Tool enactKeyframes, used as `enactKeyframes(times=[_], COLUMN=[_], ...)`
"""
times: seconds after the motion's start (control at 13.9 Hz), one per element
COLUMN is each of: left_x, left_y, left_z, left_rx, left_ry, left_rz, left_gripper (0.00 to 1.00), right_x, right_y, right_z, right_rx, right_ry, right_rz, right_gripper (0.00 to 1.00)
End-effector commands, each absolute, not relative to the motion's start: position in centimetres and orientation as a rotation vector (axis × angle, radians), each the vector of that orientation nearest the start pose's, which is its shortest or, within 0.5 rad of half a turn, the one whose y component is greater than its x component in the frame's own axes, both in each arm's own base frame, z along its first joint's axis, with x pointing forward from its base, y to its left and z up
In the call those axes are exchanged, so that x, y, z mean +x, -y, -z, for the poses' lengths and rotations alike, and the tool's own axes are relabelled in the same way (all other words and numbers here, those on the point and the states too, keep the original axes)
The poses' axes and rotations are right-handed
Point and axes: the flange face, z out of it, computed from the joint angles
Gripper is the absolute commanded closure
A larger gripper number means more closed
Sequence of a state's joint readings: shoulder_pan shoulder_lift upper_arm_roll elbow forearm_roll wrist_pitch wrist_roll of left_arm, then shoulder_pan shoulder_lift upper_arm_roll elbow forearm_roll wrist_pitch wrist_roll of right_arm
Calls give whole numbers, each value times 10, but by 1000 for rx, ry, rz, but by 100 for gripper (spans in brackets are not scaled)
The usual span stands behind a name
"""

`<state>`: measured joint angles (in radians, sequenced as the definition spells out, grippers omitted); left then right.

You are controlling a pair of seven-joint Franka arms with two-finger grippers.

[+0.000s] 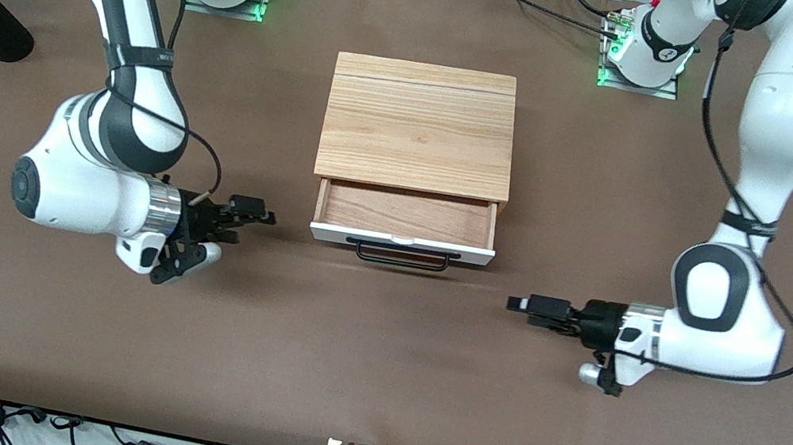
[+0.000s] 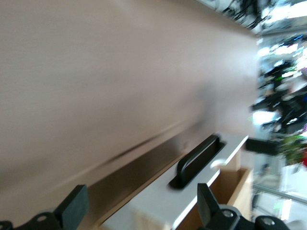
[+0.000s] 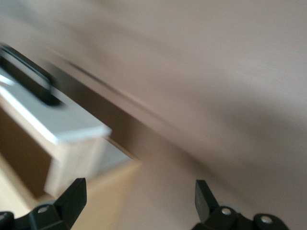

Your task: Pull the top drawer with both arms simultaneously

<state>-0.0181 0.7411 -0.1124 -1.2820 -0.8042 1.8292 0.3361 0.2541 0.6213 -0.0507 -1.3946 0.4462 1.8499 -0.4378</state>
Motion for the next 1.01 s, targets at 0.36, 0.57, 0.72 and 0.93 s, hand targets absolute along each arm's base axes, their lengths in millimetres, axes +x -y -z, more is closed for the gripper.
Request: enactKeyframes(times=[0.36,0.57,0.72,0.93], left_x=[667,644,633,624], left_y=[69,57,54,51], left_z=[-469,-510,-529,-547], left_rx=[2667,2802,2835,3002], left_ry=[464,529,536,481], left_rz=[248,287,310,317], left_gripper=[0,0,0,0], right_x=[657,631,620,589], right_y=[-56,-22,-15,0], right_z=[-455,-517,-550,-577], right_rx=[-3048,-3061,-3087,-3130], right_ry=[755,659,644,420], right_rz=[-407,-465,-475,-434], right_gripper=[0,0,0,0])
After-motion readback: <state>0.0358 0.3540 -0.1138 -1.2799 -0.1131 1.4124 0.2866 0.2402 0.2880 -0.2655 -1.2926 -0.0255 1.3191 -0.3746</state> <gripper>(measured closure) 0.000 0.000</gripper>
